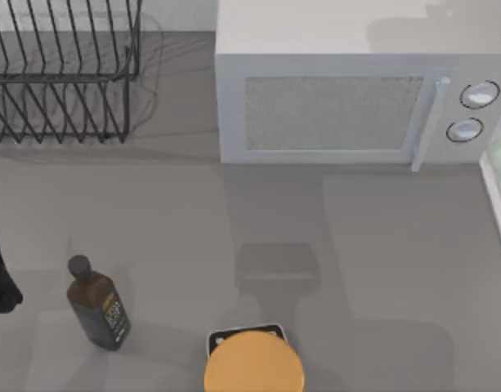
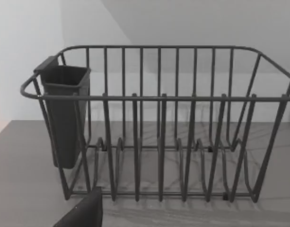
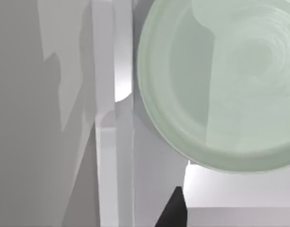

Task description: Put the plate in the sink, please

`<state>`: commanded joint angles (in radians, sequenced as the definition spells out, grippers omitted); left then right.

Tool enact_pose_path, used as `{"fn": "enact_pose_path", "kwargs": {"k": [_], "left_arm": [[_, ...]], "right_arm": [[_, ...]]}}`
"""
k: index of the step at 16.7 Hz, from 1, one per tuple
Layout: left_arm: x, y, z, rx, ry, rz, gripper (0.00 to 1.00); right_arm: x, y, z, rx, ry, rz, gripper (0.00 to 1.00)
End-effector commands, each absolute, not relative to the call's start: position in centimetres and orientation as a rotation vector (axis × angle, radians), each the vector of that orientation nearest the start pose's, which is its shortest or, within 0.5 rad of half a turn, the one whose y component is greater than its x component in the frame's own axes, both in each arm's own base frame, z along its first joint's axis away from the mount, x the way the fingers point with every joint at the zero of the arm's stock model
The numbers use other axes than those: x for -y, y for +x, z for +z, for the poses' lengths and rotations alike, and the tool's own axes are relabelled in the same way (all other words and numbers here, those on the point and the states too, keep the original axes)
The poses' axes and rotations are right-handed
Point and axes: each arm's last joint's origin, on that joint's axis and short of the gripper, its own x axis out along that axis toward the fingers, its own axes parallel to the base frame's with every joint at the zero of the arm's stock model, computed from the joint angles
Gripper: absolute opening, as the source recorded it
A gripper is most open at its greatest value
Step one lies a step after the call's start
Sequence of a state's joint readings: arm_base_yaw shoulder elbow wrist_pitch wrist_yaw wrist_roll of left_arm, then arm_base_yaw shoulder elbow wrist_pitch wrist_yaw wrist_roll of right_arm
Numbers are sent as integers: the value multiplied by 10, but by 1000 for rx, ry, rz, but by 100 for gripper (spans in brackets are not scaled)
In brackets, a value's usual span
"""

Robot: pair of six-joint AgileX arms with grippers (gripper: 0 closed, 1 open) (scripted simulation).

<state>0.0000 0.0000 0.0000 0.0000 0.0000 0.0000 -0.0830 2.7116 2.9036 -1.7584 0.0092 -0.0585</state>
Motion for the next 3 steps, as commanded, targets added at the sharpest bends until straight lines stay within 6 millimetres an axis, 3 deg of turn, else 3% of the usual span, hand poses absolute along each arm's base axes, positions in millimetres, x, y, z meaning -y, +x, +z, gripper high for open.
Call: {"fn": "enact_pose_path", "kwargs": {"k": [3], "left_arm": [[1,106,160,0,0,0,100]], "right_arm": [[34,494,217,-1566,8,-8,100]]}}
